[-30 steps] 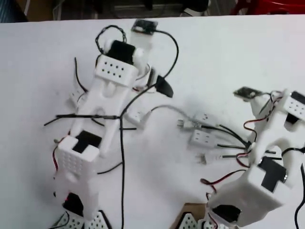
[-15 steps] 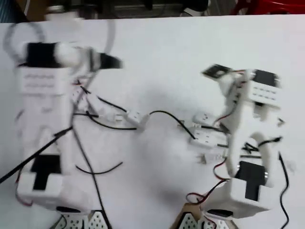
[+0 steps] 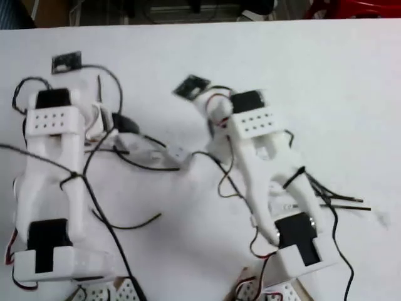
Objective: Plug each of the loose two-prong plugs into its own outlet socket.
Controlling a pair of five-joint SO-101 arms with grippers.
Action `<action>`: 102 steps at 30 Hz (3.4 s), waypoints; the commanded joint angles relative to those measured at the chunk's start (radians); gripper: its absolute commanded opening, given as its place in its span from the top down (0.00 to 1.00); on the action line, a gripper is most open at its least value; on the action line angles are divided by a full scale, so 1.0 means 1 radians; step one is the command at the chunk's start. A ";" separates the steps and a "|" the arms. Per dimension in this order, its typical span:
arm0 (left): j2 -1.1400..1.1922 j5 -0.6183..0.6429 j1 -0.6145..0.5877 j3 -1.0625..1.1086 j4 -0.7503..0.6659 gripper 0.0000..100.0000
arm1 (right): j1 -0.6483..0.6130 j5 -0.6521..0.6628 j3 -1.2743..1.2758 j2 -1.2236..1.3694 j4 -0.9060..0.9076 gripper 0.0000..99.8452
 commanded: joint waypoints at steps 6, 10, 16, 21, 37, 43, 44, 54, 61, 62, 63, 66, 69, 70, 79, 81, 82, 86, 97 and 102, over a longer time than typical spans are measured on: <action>-0.044 0.264 -0.125 0.270 -0.419 0.60 | -0.071 -0.011 -0.164 -0.064 -0.099 0.67; -0.050 0.336 -0.166 0.301 -0.480 0.60 | -0.176 -0.012 -0.175 -0.056 -0.104 0.67; -0.050 0.391 -0.222 0.301 -0.482 0.60 | -0.306 -0.012 -0.155 -0.035 -0.119 0.67; -0.050 0.399 -0.231 0.301 -0.482 0.60 | -0.323 -0.012 -0.086 0.122 -0.251 0.67; -0.050 0.399 -0.231 0.301 -0.486 0.60 | -0.197 -0.008 -0.279 0.541 -0.272 0.82; -0.048 0.399 -0.231 0.301 -0.486 0.60 | -0.142 -0.009 -0.465 0.561 -0.162 0.88; -0.048 0.399 -0.231 0.301 -0.486 0.60 | -0.133 -0.005 -0.499 0.559 -0.147 0.88; -0.047 0.397 -0.229 0.301 -0.486 0.60 | -0.013 0.008 -0.730 0.568 -0.202 0.88; -0.045 0.399 -0.226 0.301 -0.486 0.60 | 0.054 0.152 -0.743 0.639 -0.401 0.88; -0.045 0.399 -0.226 0.301 -0.486 0.60 | 0.064 0.161 -0.743 0.656 -0.430 0.88; -0.045 0.399 -0.226 0.301 -0.486 0.60 | 0.071 0.170 -0.743 0.674 -0.470 0.88; -0.045 0.399 -0.225 0.301 -0.488 0.60 | 0.102 0.195 -0.743 0.739 -0.625 0.88; -0.045 0.399 -0.225 0.301 -0.488 0.60 | 0.124 0.195 -0.743 0.812 -0.832 0.88; -0.045 0.399 -0.225 0.301 -0.488 0.60 | 0.128 0.195 -0.743 0.839 -0.903 0.88; -0.045 0.399 -0.225 0.305 -0.514 0.60 | 0.143 0.189 -0.744 0.961 -1.179 0.85; -0.045 0.399 -0.225 0.308 -0.520 0.60 | 0.159 0.187 -0.744 0.955 -1.164 0.79; -0.045 0.399 -0.225 0.308 -0.520 0.60 | 0.168 0.187 -0.744 0.949 -1.144 0.75; -0.045 0.399 -0.223 0.310 -0.522 0.60 | 0.202 0.187 -0.744 0.891 -1.026 0.64; -0.045 0.396 -0.223 0.310 -0.519 0.60 | 0.282 0.187 -0.744 0.487 -0.690 0.64; -0.045 0.394 -0.223 0.310 -0.517 0.60 | 0.386 0.187 -0.743 0.308 -0.559 0.64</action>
